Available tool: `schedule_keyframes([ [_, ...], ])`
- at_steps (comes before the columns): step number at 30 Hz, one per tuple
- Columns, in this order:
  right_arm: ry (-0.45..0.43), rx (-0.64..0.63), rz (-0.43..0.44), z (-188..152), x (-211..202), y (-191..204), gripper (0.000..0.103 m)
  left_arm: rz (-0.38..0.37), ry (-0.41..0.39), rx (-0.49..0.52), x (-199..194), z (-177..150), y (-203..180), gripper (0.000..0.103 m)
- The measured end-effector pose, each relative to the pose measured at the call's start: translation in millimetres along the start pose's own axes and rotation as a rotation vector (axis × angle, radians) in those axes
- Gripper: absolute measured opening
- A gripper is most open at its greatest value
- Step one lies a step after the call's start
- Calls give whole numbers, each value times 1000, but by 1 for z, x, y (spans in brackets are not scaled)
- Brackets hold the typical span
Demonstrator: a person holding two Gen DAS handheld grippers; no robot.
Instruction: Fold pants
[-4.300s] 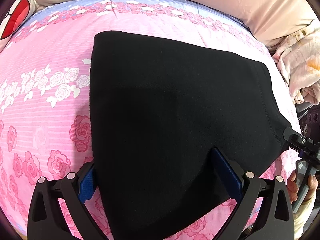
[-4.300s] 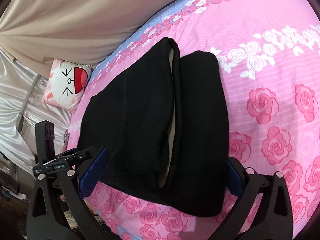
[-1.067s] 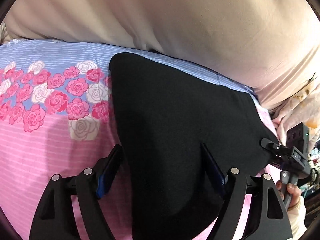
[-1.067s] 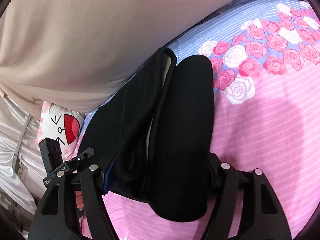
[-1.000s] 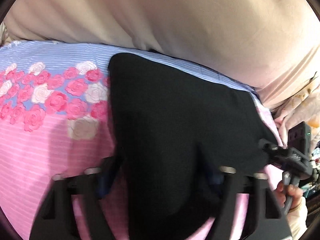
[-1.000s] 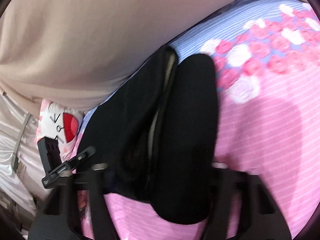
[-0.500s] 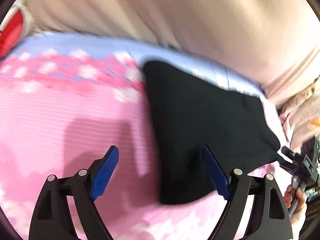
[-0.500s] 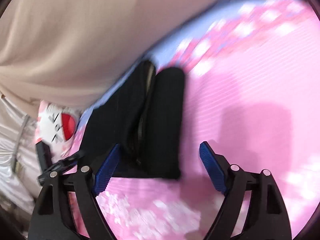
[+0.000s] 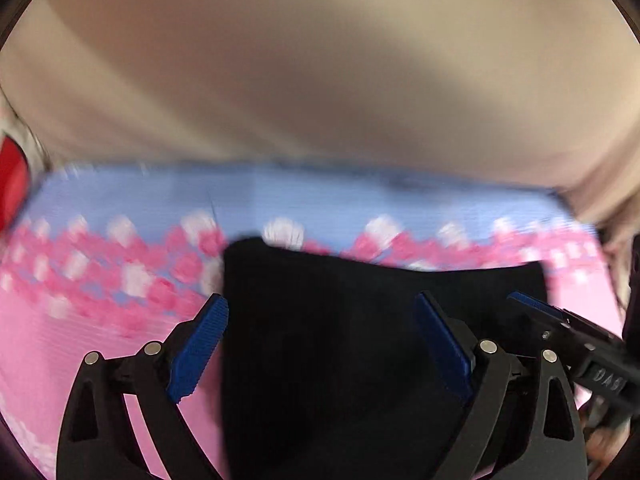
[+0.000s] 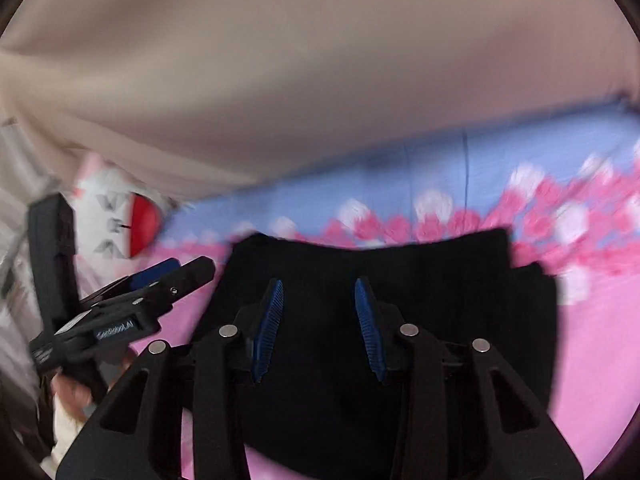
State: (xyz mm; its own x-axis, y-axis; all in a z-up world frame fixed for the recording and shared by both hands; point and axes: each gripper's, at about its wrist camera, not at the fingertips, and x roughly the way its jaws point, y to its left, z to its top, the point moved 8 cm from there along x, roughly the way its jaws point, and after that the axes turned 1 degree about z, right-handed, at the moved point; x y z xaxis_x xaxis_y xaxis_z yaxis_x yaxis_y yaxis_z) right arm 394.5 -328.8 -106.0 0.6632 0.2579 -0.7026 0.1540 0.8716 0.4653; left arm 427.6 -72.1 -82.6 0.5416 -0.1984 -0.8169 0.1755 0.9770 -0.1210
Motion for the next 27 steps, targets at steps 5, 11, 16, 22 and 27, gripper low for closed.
schedule_keyframes([
  [5,-96,279,-13,16,-25,-79,0,-82,72,-125,57,-2,40,98],
  [11,-94,33,40,3,-46,-10,7,58,3,-126,48,11,52,98],
  [16,-151,186,-64,-2,-62,-60,4,26,17,-147,17,2,60,94],
  [22,-180,14,87,-65,-130,15,23,79,-111,109,-72,-62,24,97],
  [27,-158,106,18,-105,-108,-40,0,163,-74,218,-38,-124,10,98],
])
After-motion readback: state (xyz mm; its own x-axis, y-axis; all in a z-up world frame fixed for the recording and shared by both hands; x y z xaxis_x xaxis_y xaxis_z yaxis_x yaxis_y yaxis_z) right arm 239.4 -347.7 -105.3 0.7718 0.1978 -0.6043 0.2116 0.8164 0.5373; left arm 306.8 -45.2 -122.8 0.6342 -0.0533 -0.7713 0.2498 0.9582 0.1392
